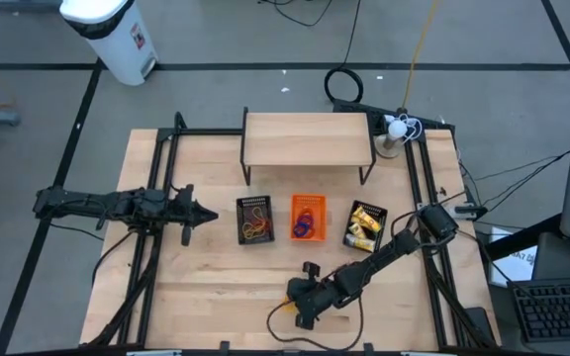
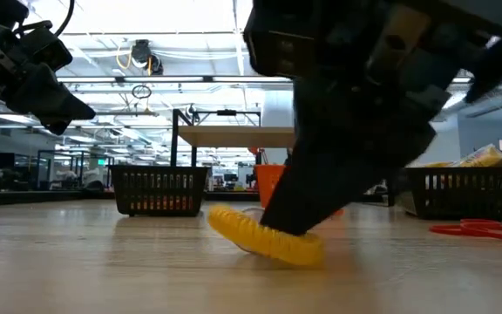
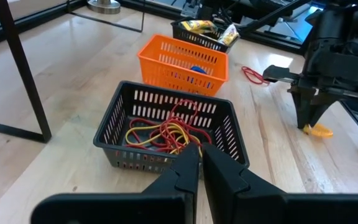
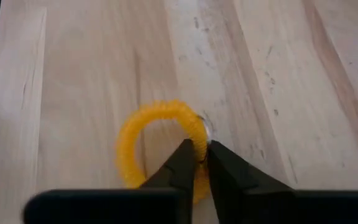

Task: Pick & Place Office Desk Supplies
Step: Put the yellow spring rubber band into the orange bin

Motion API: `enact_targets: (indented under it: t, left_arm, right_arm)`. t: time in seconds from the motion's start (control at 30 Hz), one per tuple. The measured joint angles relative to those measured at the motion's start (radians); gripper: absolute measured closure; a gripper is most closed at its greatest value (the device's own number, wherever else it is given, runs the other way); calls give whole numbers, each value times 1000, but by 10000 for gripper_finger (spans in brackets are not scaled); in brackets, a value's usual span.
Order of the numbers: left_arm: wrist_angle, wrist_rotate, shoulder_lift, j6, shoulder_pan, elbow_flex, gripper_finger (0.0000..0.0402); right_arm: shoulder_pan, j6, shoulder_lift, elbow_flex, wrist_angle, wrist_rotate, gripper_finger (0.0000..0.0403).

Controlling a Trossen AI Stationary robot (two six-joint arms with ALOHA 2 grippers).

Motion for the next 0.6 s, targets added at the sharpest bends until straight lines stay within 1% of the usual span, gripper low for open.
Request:
enact_targets:
  t: [0.13,0.27,0.4,0.47,0.53,0.6]
  left_arm:
    - [-2,0,0,0,0,0,380]
    - [-2,1,0,0,0,0,380]
    - [-3,1,0,-1,0,0,380]
    - [-3,1,0,-1,0,0,380]
    - [-3,1,0,0,0,0,380]
    - [-2,1,0,4,0,0,380]
  right_arm:
    - [-12,-6,-1,-1,35,-12,385]
    - [-13,-118,-41,-10,116,-13,397]
    - [-9,-267,-150,-6,242,-5,399]
    - [0,-368,-203,-19,333,-15,400]
    - [6,-464,-263,-67,419,-61,401]
    - [-8,-526,-347,-137,504,-100,401]
